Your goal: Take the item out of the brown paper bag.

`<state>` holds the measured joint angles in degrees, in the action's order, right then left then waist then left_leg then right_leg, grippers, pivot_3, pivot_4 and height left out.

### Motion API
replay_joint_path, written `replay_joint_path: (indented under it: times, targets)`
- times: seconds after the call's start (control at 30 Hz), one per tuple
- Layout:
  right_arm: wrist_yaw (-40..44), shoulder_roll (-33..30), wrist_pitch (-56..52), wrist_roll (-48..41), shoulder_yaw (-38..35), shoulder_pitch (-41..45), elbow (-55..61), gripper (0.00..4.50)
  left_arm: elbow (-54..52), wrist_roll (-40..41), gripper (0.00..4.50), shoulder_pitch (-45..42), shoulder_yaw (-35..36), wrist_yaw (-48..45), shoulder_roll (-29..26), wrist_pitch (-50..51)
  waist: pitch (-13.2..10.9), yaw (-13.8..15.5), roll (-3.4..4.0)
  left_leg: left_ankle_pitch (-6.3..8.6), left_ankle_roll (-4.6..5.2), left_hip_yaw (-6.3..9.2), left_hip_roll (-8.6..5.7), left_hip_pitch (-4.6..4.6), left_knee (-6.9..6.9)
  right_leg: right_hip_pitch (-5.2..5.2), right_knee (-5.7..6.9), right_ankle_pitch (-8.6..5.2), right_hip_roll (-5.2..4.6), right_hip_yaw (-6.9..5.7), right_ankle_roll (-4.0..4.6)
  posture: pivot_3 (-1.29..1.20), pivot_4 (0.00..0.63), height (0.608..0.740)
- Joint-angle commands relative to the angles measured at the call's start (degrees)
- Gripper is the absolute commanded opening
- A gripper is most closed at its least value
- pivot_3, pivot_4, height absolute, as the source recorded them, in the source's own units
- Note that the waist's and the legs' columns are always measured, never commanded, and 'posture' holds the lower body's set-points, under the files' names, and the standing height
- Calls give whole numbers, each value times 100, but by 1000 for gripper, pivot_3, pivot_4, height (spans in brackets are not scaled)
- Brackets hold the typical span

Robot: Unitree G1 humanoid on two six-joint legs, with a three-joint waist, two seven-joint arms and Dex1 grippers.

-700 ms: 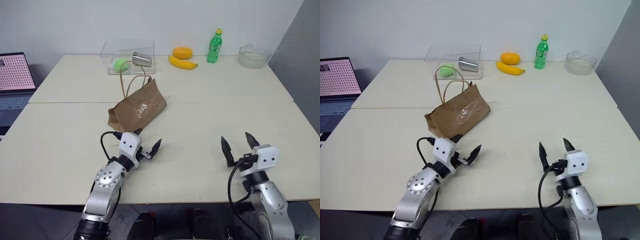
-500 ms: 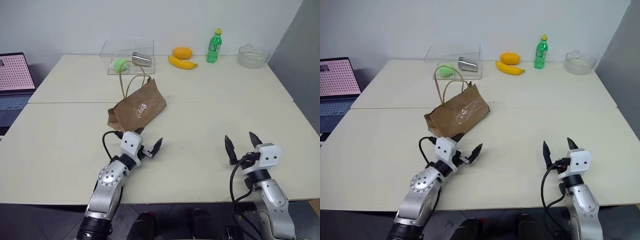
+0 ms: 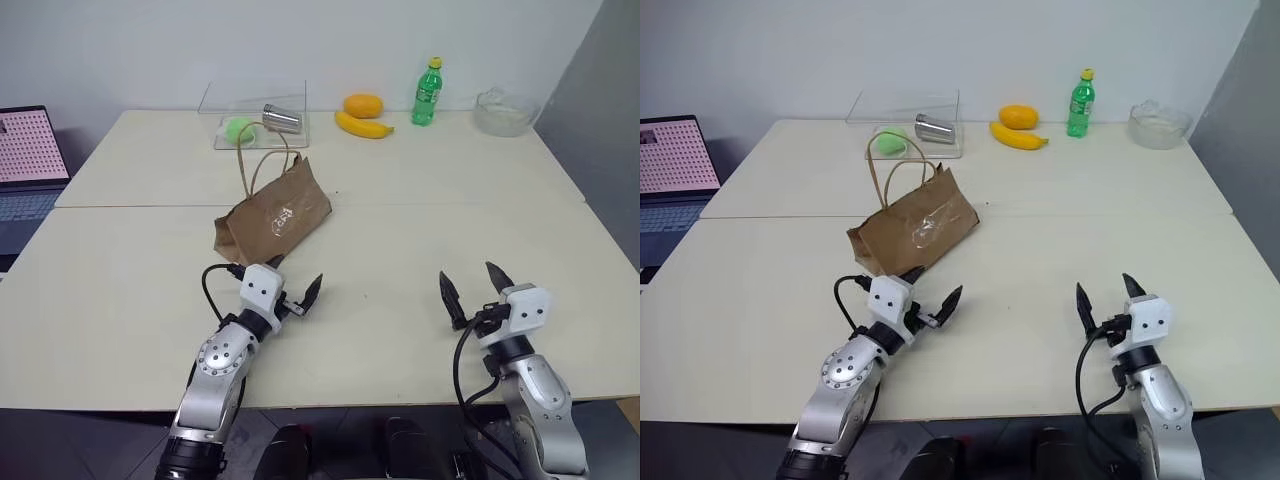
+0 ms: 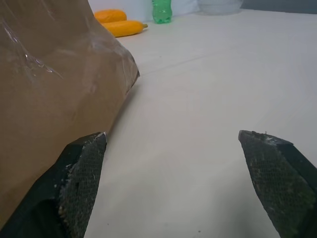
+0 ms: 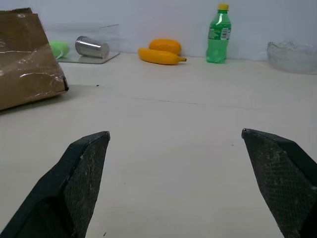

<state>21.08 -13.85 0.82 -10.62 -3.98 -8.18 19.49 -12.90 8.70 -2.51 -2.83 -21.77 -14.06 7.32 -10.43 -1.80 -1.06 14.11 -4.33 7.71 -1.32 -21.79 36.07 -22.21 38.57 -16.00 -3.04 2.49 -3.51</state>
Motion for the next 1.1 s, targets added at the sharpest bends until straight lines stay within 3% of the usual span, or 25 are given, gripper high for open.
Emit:
replay_joint_path:
  times: [0.03,0.23,0.4,0.57,0.77,1.1]
  targets:
    - [504,-326,-176,-280,285,179,765,4500,-913,546,4479,-63,385,7,-50,359,0,-3,1,0,0,2,1,2,0,1,0,0,0,-2,0,0,150,740]
    - [849,-865,-1360,-1126,358,1025,1491,4500,-1604,1894,4479,-661,1420,352,-222,1560,-3,6,-4,0,0,4,1,1,3,5,-1,-2,1,-4,-5,0,150,740]
    - [1207,-1144,-1910,-1682,381,1520,1455,4500,-1620,2725,4479,-1098,2108,-90,-1170,2321,-7,2,-13,0,0,6,-1,-1,1,5,-3,1,1,-8,0,0,150,740]
    - [1601,-1348,-2314,-2123,506,1914,1522,4500,-735,3222,4479,-1881,2450,-566,-2015,2778,-9,-3,-13,0,0,8,0,-4,0,-1,1,1,2,-12,1,0,150,740]
    - [1689,-1464,-2526,-2262,549,2127,1691,4500,478,2986,4479,-2635,1952,-1368,-2538,2884,-10,-5,-14,0,0,6,-1,-6,-1,-2,-6,1,2,-12,1,0,150,740]
    - [1486,-1611,-2771,-2291,461,2042,2105,4500,2476,2020,4479,-3915,1211,-2439,-2652,2002,-13,-3,-19,0,0,7,-1,-11,-2,-7,-5,1,2,-13,1,0,150,740]
